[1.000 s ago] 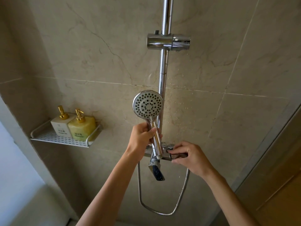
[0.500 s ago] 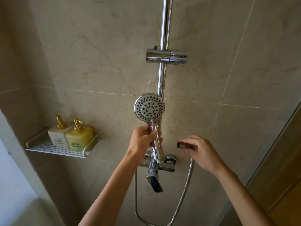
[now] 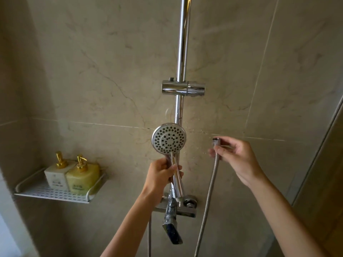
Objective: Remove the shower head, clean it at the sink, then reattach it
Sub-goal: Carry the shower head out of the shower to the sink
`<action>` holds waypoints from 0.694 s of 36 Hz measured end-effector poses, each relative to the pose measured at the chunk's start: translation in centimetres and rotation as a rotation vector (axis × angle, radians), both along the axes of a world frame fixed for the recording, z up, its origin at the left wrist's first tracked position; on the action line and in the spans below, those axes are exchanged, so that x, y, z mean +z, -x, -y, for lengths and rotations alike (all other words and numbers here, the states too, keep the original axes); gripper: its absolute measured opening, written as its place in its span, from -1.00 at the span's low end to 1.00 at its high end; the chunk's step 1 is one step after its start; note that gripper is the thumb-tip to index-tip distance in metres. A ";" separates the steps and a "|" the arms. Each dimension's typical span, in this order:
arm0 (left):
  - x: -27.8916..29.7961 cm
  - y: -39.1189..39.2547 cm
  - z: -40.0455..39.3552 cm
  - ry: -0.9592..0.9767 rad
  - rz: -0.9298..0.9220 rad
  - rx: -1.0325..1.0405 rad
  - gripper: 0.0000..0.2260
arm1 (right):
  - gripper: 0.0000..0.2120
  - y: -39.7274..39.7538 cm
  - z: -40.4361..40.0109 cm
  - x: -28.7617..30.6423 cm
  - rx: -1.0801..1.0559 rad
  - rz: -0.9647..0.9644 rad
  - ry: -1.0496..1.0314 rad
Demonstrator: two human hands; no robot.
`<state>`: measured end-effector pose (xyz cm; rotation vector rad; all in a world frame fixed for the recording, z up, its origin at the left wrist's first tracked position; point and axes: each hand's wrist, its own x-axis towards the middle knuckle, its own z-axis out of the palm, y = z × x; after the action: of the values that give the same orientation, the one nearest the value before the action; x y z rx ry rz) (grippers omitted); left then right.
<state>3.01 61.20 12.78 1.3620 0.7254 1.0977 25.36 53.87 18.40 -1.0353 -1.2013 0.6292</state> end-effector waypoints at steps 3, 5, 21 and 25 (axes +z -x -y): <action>0.2 0.0 -0.1 -0.003 -0.005 0.003 -0.90 | -0.70 0.0 -0.8 1.7 -0.034 -0.002 -0.031; 0.4 0.1 -0.2 -0.008 -0.013 0.006 -0.90 | -0.73 -0.1 -1.5 2.8 -0.082 0.043 -0.051; 1.5 0.2 -0.2 -0.020 -0.074 -0.010 -0.89 | -0.73 1.4 -5.1 12.7 -0.118 0.056 -0.146; 1.6 0.3 -0.2 -0.018 -0.080 -0.011 -0.90 | -0.73 1.5 -5.7 14.9 -0.156 0.083 -0.181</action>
<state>2.68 61.42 14.38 1.4301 0.7668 1.0478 23.83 59.60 33.31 -0.9984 -1.2126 0.3520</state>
